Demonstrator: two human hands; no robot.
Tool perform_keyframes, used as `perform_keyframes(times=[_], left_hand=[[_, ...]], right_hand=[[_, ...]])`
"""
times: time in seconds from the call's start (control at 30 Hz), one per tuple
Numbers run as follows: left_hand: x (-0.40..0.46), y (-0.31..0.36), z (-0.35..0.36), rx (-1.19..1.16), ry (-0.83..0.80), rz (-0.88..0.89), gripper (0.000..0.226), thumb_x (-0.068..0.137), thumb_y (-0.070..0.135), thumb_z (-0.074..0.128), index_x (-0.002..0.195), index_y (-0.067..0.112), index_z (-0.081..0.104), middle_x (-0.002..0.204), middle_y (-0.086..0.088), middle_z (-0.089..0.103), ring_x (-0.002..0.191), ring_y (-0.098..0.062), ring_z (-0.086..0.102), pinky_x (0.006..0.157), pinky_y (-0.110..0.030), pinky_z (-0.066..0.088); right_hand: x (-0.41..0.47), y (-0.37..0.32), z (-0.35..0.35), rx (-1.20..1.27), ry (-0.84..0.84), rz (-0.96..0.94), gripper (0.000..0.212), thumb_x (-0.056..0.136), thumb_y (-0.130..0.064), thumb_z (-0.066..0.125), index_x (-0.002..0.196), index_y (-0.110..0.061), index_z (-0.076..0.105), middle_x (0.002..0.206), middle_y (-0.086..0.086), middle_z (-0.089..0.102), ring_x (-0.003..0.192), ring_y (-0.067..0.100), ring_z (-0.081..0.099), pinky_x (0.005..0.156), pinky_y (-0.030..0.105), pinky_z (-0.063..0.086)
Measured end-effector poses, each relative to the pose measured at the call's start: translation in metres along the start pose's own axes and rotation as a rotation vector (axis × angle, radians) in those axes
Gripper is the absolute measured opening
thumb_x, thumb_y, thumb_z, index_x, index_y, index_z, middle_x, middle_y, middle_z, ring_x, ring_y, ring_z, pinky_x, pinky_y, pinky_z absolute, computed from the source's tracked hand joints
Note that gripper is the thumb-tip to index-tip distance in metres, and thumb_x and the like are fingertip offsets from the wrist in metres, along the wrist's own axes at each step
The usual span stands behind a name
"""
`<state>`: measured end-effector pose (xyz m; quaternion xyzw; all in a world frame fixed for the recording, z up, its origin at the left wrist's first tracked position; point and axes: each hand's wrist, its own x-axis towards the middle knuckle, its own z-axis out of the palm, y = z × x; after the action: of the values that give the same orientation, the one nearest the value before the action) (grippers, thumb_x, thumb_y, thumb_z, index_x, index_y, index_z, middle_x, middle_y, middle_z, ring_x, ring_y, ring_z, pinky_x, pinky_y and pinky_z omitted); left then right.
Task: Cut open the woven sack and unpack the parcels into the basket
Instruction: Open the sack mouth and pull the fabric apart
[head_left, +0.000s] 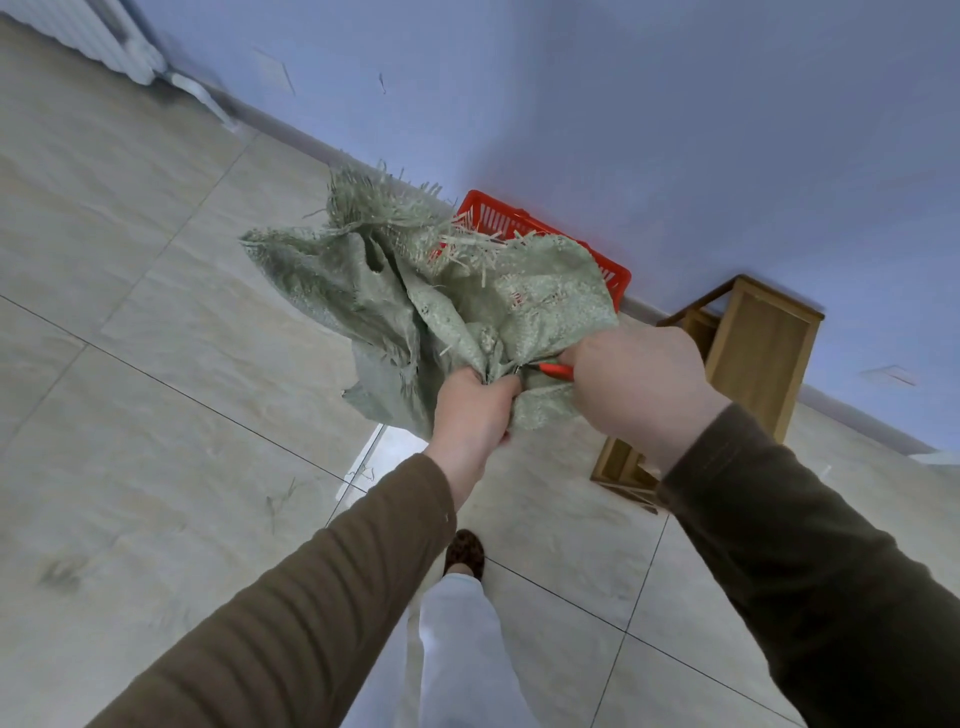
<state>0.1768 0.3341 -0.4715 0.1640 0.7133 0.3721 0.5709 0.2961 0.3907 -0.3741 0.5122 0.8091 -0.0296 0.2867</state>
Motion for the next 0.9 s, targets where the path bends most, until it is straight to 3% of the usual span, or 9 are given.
perform_keyframes(times=[0.13, 0.23, 0.37, 0.43, 0.5, 0.57, 0.67, 0.8, 0.9], left_hand=[[-0.001, -0.003, 0.000, -0.007, 0.010, 0.013, 0.018, 0.083, 0.011, 0.068, 0.069, 0.016, 0.058, 0.061, -0.002, 0.059, 0.052, -0.017, 0.057, 0.047, -0.026, 0.052], [-0.001, -0.001, -0.001, -0.027, 0.006, 0.026, 0.008, 0.079, 0.014, 0.071, 0.075, 0.009, 0.065, 0.069, -0.008, 0.064, 0.060, -0.021, 0.064, 0.051, -0.028, 0.055], [-0.001, 0.004, -0.001, -0.029, 0.003, 0.012, 0.046, 0.068, 0.026, 0.075, 0.098, -0.009, 0.068, 0.084, -0.028, 0.071, 0.074, -0.034, 0.072, 0.054, -0.038, 0.062], [0.001, 0.006, -0.002, 0.032, 0.022, 0.039, 0.046, 0.066, 0.030, 0.076, 0.090, -0.006, 0.065, 0.076, -0.024, 0.065, 0.069, -0.033, 0.067, 0.060, -0.051, 0.062], [0.005, 0.010, -0.005, 0.080, 0.057, 0.071, 0.033, 0.064, 0.033, 0.075, 0.077, 0.008, 0.059, 0.069, -0.010, 0.060, 0.064, -0.025, 0.060, 0.061, -0.048, 0.058], [0.008, 0.012, -0.009, 0.087, 0.083, 0.089, 0.029, 0.065, 0.033, 0.075, 0.074, 0.015, 0.054, 0.069, -0.008, 0.060, 0.064, -0.024, 0.060, 0.060, -0.044, 0.053], [0.009, 0.014, -0.012, 0.146, 0.077, 0.112, 0.033, 0.067, 0.032, 0.076, 0.074, 0.015, 0.048, 0.070, -0.013, 0.058, 0.064, -0.025, 0.057, 0.061, -0.053, 0.053], [0.008, 0.012, -0.010, 0.189, 0.063, 0.169, 0.036, 0.063, 0.037, 0.074, 0.070, 0.013, 0.047, 0.064, -0.013, 0.055, 0.059, -0.023, 0.051, 0.056, -0.040, 0.040], [0.011, 0.012, -0.014, 0.160, 0.057, 0.153, 0.034, 0.065, 0.033, 0.074, 0.073, 0.010, 0.050, 0.065, -0.013, 0.053, 0.061, -0.024, 0.051, 0.058, -0.041, 0.041]], right_hand=[[0.001, -0.003, 0.001, -0.031, 0.002, 0.001, 0.019, 0.098, -0.017, 0.053, 0.092, -0.029, 0.066, 0.070, -0.008, 0.050, 0.055, 0.015, 0.042, 0.045, 0.031, 0.026], [0.004, -0.005, 0.005, -0.008, -0.006, -0.020, 0.017, 0.100, -0.021, 0.052, 0.098, -0.028, 0.068, 0.073, -0.008, 0.051, 0.060, 0.014, 0.047, 0.051, 0.032, 0.033], [0.008, -0.008, 0.004, 0.019, -0.015, -0.004, 0.024, 0.100, -0.020, 0.048, 0.110, -0.030, 0.067, 0.073, -0.007, 0.047, 0.058, 0.015, 0.042, 0.047, 0.032, 0.025], [0.008, -0.010, 0.005, 0.065, -0.010, -0.014, 0.027, 0.100, -0.019, 0.046, 0.112, -0.032, 0.067, 0.074, -0.007, 0.049, 0.060, 0.014, 0.046, 0.047, 0.031, 0.026], [0.006, -0.006, 0.006, 0.136, 0.032, -0.014, 0.025, 0.103, -0.021, 0.045, 0.110, -0.033, 0.066, 0.073, -0.008, 0.052, 0.060, 0.012, 0.049, 0.046, 0.028, 0.029], [0.003, -0.002, 0.007, 0.188, 0.068, 0.002, 0.021, 0.103, -0.023, 0.045, 0.107, -0.033, 0.064, 0.073, -0.009, 0.055, 0.062, 0.012, 0.053, 0.046, 0.027, 0.031], [0.001, -0.003, 0.005, 0.203, 0.067, 0.005, 0.018, 0.104, -0.024, 0.046, 0.104, -0.033, 0.061, 0.073, -0.009, 0.055, 0.061, 0.012, 0.053, 0.045, 0.027, 0.031], [0.004, -0.010, 0.008, 0.217, 0.082, -0.011, 0.020, 0.104, -0.025, 0.046, 0.109, -0.032, 0.064, 0.073, -0.009, 0.053, 0.061, 0.010, 0.050, 0.046, 0.027, 0.032], [0.004, -0.009, 0.014, 0.300, 0.084, -0.007, 0.018, 0.104, -0.025, 0.047, 0.110, -0.031, 0.063, 0.073, -0.009, 0.054, 0.063, 0.012, 0.055, 0.048, 0.028, 0.039]])
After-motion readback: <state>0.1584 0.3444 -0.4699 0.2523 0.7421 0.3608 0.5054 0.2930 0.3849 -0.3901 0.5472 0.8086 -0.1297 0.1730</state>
